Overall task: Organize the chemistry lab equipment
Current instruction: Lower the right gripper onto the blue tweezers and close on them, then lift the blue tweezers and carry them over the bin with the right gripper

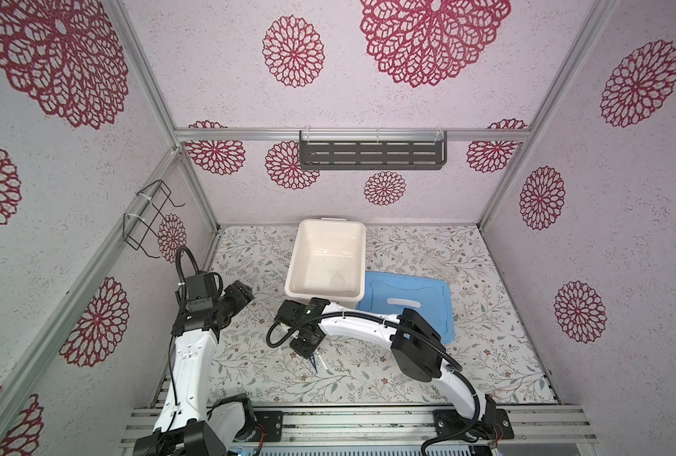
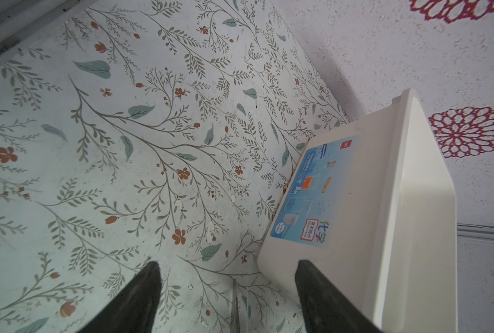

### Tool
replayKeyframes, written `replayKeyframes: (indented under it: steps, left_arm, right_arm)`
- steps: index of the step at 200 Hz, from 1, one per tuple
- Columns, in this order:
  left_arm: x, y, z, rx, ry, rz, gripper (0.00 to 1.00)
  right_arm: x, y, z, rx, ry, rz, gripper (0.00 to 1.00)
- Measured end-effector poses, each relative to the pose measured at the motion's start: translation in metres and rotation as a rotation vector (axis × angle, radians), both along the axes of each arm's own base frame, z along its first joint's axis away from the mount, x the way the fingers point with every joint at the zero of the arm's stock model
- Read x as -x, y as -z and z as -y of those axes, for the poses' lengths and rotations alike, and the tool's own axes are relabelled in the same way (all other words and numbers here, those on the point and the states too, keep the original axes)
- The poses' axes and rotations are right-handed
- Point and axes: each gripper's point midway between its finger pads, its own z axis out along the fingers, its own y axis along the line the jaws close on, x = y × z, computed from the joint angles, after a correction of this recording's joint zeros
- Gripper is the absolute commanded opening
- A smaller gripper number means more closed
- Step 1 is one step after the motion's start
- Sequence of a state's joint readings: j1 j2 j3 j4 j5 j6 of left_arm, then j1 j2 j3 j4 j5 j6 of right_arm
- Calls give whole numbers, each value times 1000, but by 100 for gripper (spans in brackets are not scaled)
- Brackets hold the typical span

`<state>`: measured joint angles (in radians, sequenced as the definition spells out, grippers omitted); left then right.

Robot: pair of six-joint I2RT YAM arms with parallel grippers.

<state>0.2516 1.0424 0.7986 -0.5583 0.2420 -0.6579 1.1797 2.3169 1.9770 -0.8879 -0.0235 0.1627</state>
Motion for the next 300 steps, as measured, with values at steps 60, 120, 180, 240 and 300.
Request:
replayKeyframes:
  steps: [60,120,180,240,300]
  left_arm:
    - [1,7,1,11,3,-19,77]
    - [1,10,1,19,1,-27,77]
    - [3,14,1,27,-7,-34,77]
    - [2,14,1,33,-9,-33,77]
    - [0,12,0,41,-16,-21,77]
  right_arm:
    - [17,7,25,55,15,-61,45]
    - [21,7,28,62,12,-78,37]
    - [20,9,36,99,19,-70,29]
    - [22,9,54,127,31,-53,21]
    - [22,-10,61,77,31,-15,17]
